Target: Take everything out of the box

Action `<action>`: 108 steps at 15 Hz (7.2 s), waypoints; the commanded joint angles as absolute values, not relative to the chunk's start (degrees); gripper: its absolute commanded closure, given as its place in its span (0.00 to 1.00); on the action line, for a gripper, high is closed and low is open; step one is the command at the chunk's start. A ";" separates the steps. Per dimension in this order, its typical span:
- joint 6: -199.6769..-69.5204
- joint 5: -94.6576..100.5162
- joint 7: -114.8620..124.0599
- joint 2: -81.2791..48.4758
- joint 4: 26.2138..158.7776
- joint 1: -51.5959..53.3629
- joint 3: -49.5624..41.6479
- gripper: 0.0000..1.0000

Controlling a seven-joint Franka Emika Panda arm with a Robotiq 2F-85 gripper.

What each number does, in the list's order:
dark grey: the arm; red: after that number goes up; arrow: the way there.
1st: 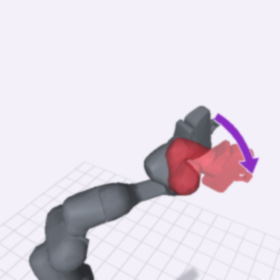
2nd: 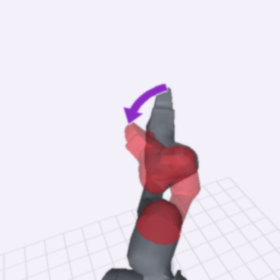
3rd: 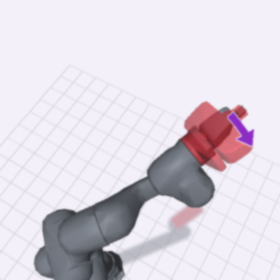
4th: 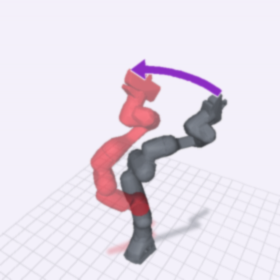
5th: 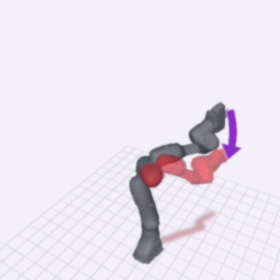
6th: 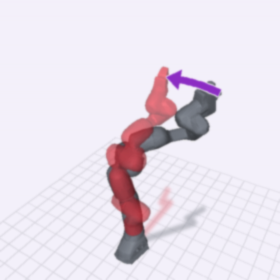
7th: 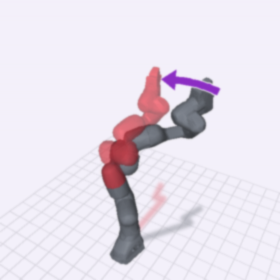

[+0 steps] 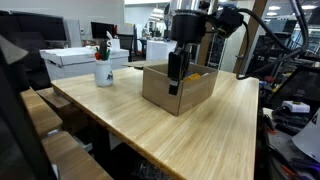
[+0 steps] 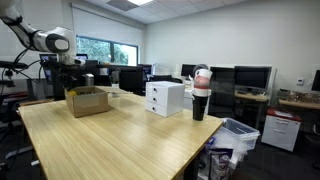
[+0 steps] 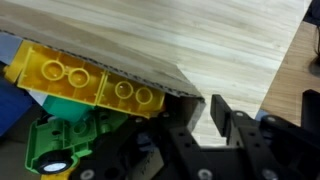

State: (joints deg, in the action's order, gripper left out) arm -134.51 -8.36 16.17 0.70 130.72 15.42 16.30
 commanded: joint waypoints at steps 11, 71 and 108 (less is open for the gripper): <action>-135.12 -9.68 16.20 1.70 130.59 15.21 15.42 0.93; -145.03 -14.05 28.01 12.58 142.66 11.28 13.14 0.95; -131.21 -13.16 16.30 6.77 132.85 17.00 17.44 0.00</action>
State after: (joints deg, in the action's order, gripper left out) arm -130.55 -12.73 18.94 8.21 133.83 16.73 17.17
